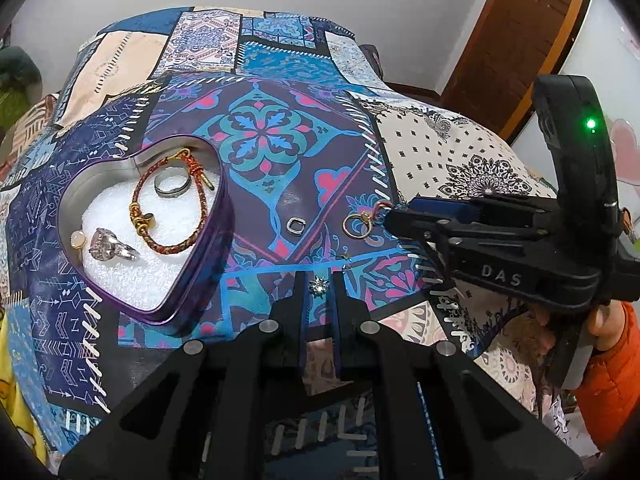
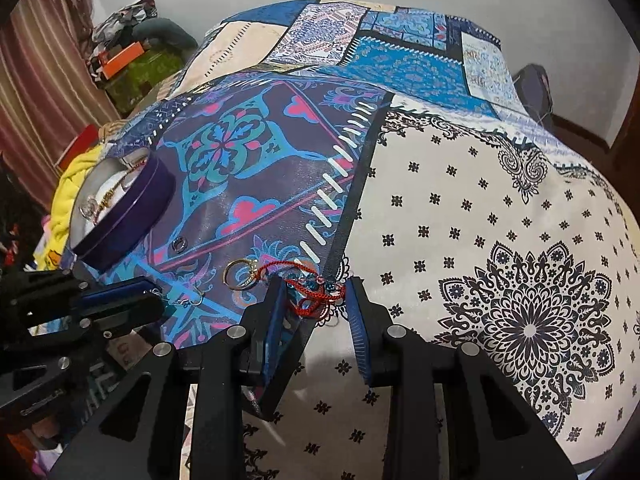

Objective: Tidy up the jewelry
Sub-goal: 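Close the right tool on the red string with rings while the left tool grasps the silver star charm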

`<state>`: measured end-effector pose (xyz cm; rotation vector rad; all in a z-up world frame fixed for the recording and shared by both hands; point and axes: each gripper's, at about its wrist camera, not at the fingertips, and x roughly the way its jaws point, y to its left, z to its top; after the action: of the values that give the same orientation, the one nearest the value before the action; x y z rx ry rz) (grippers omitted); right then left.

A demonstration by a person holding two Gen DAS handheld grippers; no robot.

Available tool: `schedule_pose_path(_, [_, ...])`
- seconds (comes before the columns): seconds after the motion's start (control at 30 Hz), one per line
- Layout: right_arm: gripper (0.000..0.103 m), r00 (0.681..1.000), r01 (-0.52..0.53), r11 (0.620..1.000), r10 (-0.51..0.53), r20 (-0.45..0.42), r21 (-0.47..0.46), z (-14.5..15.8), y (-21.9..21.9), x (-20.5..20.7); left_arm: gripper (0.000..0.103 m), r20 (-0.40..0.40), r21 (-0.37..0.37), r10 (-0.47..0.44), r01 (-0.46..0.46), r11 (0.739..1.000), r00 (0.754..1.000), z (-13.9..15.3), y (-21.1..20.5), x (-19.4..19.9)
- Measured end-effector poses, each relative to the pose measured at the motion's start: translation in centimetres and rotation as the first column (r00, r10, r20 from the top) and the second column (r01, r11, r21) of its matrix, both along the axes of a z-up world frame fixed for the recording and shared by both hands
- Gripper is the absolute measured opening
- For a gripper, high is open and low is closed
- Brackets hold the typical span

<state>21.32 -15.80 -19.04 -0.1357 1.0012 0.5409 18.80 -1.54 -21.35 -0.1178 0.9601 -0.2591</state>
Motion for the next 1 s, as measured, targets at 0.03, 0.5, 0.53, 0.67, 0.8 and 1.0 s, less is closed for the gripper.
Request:
schedule_pose_path(0.03, [0.026,1.000,-0.002,1.000,0.002,0.007,-0.003,0.0,0.1,0.0,0.008,0.001,0.000,-0.001,0.001,1.000,1.000,0.0,0.0,0.0])
schedule_pose_path(0.5, [0.004,0.999,0.040,0.995,-0.043,0.033,0.092,2.8,-1.9,-1.5,0.008,0.040,-0.006,0.022,-0.022,1.000,0.999,2.2,0.4,-1.1])
schedule_pose_path(0.53, [0.004,0.998,0.044,0.994,-0.047,0.039,0.097,3.2,-2.3,-1.7,0.008,0.047,-0.006,0.024,-0.024,1.000,0.999,2.5,0.5,-1.2])
schedule_pose_path(0.67, [0.004,0.996,0.049,0.993,-0.056,0.062,0.104,4.5,-3.1,-2.7,0.008,0.080,-0.010,0.038,-0.038,0.999,0.996,3.9,1.0,-2.0])
schedule_pose_path(0.8, [0.004,0.995,0.034,0.997,-0.040,0.095,0.071,5.1,-2.9,-2.9,0.008,0.104,-0.011,0.052,-0.051,0.999,0.993,5.0,1.4,-2.6])
schedule_pose_path(1.0, [0.024,0.999,0.051,0.995,-0.052,0.007,0.081,4.3,-3.1,-2.5,0.008,0.118,-0.012,0.066,-0.065,0.998,0.991,5.8,2.0,-3.5])
